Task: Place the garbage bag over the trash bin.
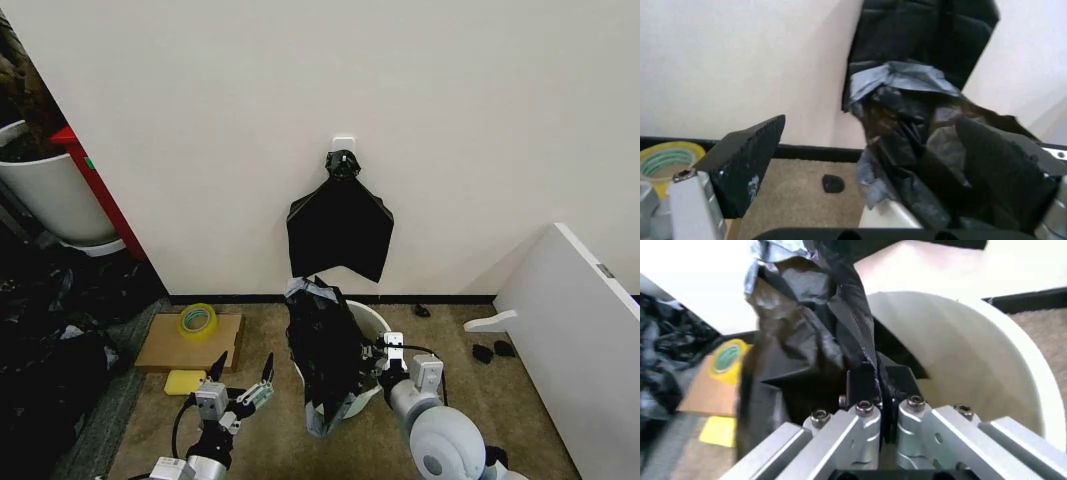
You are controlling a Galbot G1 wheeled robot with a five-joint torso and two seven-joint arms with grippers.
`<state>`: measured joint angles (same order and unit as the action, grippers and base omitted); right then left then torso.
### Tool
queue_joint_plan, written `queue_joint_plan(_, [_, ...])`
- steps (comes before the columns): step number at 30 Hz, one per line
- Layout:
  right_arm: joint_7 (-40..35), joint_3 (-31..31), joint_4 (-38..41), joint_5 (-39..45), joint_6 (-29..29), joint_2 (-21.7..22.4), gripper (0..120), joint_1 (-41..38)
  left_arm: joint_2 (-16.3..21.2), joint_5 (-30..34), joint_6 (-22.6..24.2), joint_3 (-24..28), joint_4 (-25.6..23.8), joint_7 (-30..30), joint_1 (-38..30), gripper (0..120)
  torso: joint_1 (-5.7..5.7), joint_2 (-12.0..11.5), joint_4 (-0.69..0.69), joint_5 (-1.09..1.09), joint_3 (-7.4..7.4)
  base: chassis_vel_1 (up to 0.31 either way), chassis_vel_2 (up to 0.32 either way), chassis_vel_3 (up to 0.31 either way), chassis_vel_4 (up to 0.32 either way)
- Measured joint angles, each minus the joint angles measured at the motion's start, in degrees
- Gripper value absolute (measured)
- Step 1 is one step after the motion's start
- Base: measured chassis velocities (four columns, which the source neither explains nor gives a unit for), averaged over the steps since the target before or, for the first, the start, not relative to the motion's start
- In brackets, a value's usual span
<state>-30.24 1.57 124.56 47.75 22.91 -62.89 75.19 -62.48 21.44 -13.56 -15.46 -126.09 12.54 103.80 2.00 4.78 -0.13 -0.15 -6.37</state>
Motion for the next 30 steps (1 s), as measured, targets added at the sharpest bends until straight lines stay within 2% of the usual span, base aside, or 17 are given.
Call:
queue_joint_plan(6, [-0.92, -0.20, 1.96, 3.53, 1.10, -0.49, 0, -0.27, 2.93, -0.27, 3.07, 1.13, -3.33, 0.59, -0.36, 100, 0.00, 0.00, 0.00, 0.00, 0.00, 0.000, 0.000, 0.000, 0.000])
queue_joint_plan(10, [-3.18, 0.02, 4.82, 10.40, 2.60, -0.81, 0, -1.51, 6.86, 0.95, 8.24, 2.57, -7.98, 1.85, -2.22, 100, 0.00, 0.00, 0.00, 0.00, 0.00, 0.000, 0.000, 0.000, 0.000])
queue_joint_plan(19, [-5.86, 2.59, 7.63, 20.02, 3.39, -0.12, 0, -3.43, 8.53, 2.31, 12.29, 2.87, -9.25, 3.54, -3.59, 100, 0.00, 0.00, 0.00, 0.00, 0.00, 0.000, 0.000, 0.000, 0.000])
queue_joint_plan(25, [-6.00, 1.76, 7.96, 21.20, 3.51, -0.69, 0, -3.51, 9.44, 4.20, 15.52, 3.72, -9.37, 5.06, -5.35, 100, 0.00, 0.00, 0.00, 0.00, 0.00, 0.000, 0.000, 0.000, 0.000])
queue_joint_plan(30, [-5.75, 1.09, 6.51, 20.99, 3.67, -1.48, 0, -3.86, 9.59, 9.95, 20.22, 5.38, -6.93, 7.27, -12.26, 100, 0.00, 0.00, 0.00, 0.00, 0.00, 0.000, 0.000, 0.000, 0.000])
